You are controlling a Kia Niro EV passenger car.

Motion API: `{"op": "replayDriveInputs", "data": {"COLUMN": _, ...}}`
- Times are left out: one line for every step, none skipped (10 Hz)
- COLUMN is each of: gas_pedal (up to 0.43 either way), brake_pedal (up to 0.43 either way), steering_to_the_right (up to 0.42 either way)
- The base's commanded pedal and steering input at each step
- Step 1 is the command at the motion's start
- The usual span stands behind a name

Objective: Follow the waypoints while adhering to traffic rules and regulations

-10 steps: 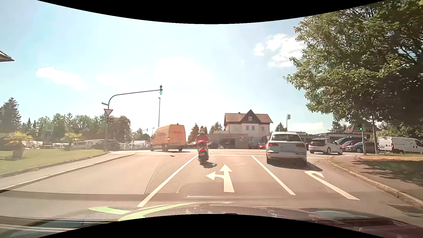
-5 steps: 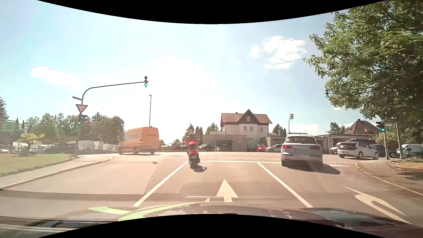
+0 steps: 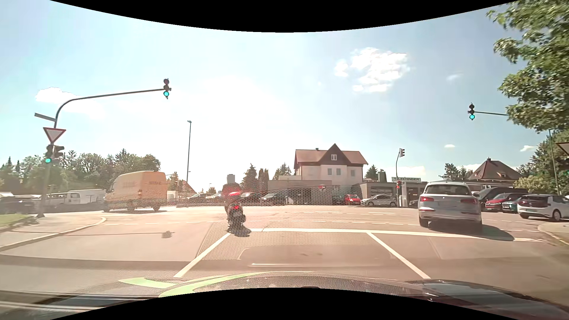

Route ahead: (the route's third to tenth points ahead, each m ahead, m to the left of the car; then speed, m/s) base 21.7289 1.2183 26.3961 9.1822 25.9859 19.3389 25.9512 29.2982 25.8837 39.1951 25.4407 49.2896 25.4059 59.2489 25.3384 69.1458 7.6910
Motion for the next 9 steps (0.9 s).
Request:
{"op": "replayDriveInputs", "data": {"gas_pedal": 0.37, "brake_pedal": 0.0, "steering_to_the_right": 0.006}}
{"op": "replayDriveInputs", "data": {"gas_pedal": 0.319, "brake_pedal": 0.0, "steering_to_the_right": 0.003}}
{"op": "replayDriveInputs", "data": {"gas_pedal": 0.311, "brake_pedal": 0.0, "steering_to_the_right": -0.002}}
{"op": "replayDriveInputs", "data": {"gas_pedal": 0.287, "brake_pedal": 0.0, "steering_to_the_right": -0.013}}
{"op": "replayDriveInputs", "data": {"gas_pedal": 0.287, "brake_pedal": 0.0, "steering_to_the_right": -0.029}}
{"op": "replayDriveInputs", "data": {"gas_pedal": 0.287, "brake_pedal": 0.0, "steering_to_the_right": -0.041}}
{"op": "replayDriveInputs", "data": {"gas_pedal": 0.248, "brake_pedal": 0.0, "steering_to_the_right": -0.058}}
{"op": "replayDriveInputs", "data": {"gas_pedal": 0.177, "brake_pedal": 0.0, "steering_to_the_right": -0.078}}
{"op": "replayDriveInputs", "data": {"gas_pedal": 0.177, "brake_pedal": 0.0, "steering_to_the_right": -0.092}}
